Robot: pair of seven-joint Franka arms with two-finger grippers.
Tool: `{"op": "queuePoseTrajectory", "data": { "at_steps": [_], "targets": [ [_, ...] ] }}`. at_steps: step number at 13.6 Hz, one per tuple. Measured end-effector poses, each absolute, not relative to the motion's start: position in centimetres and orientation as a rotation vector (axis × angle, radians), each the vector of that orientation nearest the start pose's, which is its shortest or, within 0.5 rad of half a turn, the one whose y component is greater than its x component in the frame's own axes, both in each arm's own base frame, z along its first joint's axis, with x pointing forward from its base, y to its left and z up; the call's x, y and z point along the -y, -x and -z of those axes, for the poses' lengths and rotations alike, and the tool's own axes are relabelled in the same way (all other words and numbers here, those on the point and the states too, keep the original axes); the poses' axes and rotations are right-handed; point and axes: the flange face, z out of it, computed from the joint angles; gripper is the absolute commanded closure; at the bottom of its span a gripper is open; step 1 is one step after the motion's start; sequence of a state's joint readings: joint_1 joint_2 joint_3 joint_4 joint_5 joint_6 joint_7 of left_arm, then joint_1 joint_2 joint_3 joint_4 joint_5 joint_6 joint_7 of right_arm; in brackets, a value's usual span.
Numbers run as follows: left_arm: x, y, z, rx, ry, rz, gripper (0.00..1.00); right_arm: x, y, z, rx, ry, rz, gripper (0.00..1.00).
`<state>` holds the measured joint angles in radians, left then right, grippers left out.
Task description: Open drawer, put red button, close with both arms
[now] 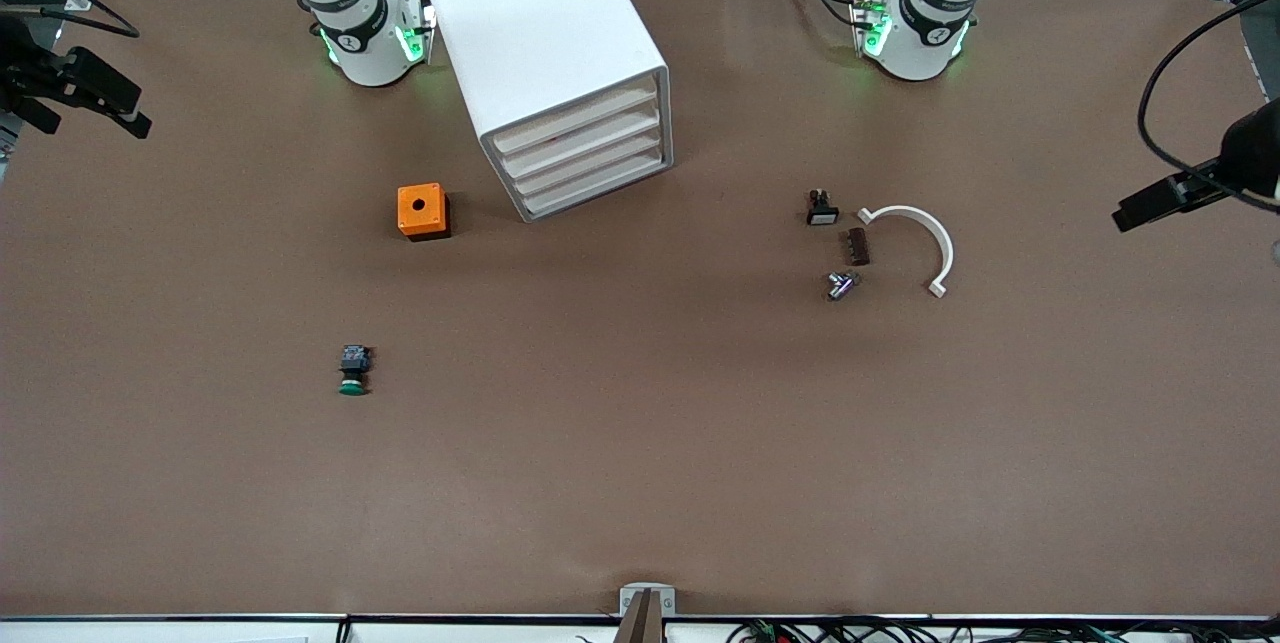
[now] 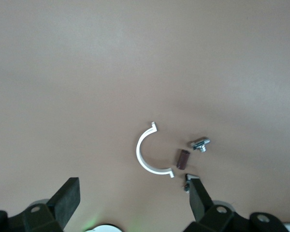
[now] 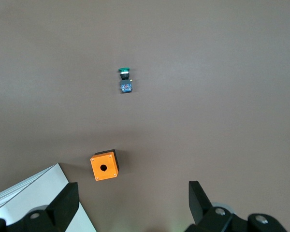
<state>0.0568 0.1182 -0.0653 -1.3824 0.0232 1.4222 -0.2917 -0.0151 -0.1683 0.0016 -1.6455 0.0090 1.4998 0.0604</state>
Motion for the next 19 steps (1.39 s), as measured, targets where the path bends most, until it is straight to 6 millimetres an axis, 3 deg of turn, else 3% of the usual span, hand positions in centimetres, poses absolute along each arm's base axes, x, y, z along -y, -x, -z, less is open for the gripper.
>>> {"op": "queuePoseTrajectory", "data": {
  "at_steps": [2, 6, 10, 14, 19],
  "targets": [
    [-1.1, -55.2, -63.7, 0.413, 3.091, -0.091, 0.0, 0.6, -49.3, -67.2, -0.114, 3.13, 0.036, 0.0],
    [-0.8, -51.6, -64.8, 0.305, 3.101, -0.062, 0.0, 0.6, -49.4, -67.1, -0.114, 3.13, 0.035, 0.0],
    [-0.1, -51.3, -64.8, 0.218, 3.108, -0.056, 0.0, 0.6, -49.4, -67.2, -0.114, 3.13, 0.036, 0.0],
    [3.4, -51.2, -64.4, 0.117, 3.106, -0.064, 0.0, 0.6, -49.4, -67.2, -0.114, 3.13, 0.036, 0.0],
    [3.4, -51.2, -64.5, 0.117, 3.105, -0.064, 0.0, 0.6, -49.4, -67.2, -0.114, 3.13, 0.036, 0.0]
  ]
}}
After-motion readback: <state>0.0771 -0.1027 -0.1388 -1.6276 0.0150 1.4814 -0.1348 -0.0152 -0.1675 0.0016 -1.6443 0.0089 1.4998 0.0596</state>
